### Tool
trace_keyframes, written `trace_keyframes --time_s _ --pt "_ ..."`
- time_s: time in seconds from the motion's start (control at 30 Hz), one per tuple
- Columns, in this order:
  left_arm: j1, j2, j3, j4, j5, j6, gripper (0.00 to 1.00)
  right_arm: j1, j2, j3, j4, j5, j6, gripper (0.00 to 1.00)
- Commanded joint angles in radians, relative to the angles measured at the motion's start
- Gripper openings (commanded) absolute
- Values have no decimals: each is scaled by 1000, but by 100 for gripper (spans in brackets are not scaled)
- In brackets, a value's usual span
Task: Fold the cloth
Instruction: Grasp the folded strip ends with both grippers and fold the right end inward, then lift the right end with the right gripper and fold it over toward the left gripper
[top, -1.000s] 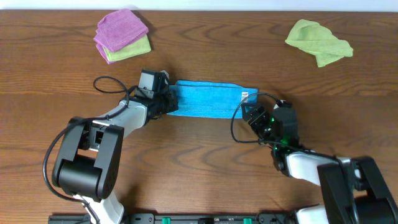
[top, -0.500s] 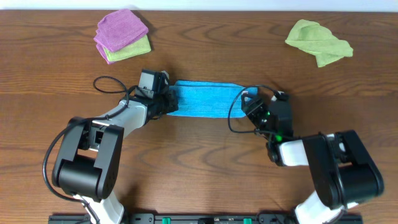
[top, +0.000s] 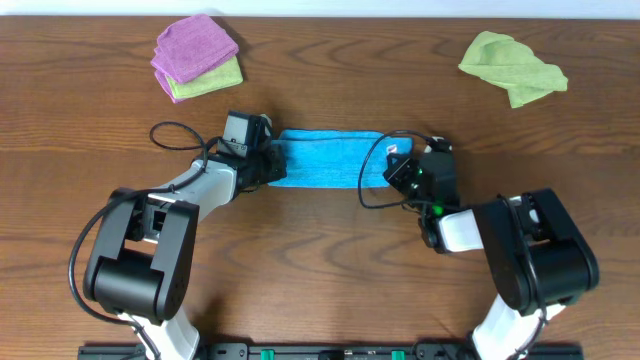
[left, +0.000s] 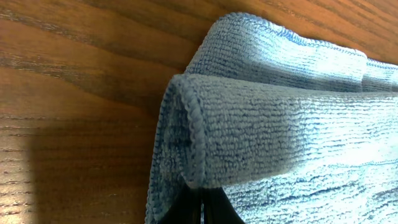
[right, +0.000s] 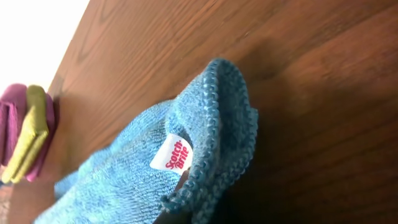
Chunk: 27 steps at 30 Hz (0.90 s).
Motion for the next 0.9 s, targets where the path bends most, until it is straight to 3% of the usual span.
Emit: trace_keyframes --time_s 0.0,0.63,0.87 --pt "0 14 -7 -35 -33 18 6 13 -28 -32 -41 -56 -76 1" --pt "0 10 -5 -48 -6 13 5 76 -322 -22 -66 -66 -85 2" --pt "1 10 -5 -47 9 13 5 100 -331 98 -193 -79 -129 1"
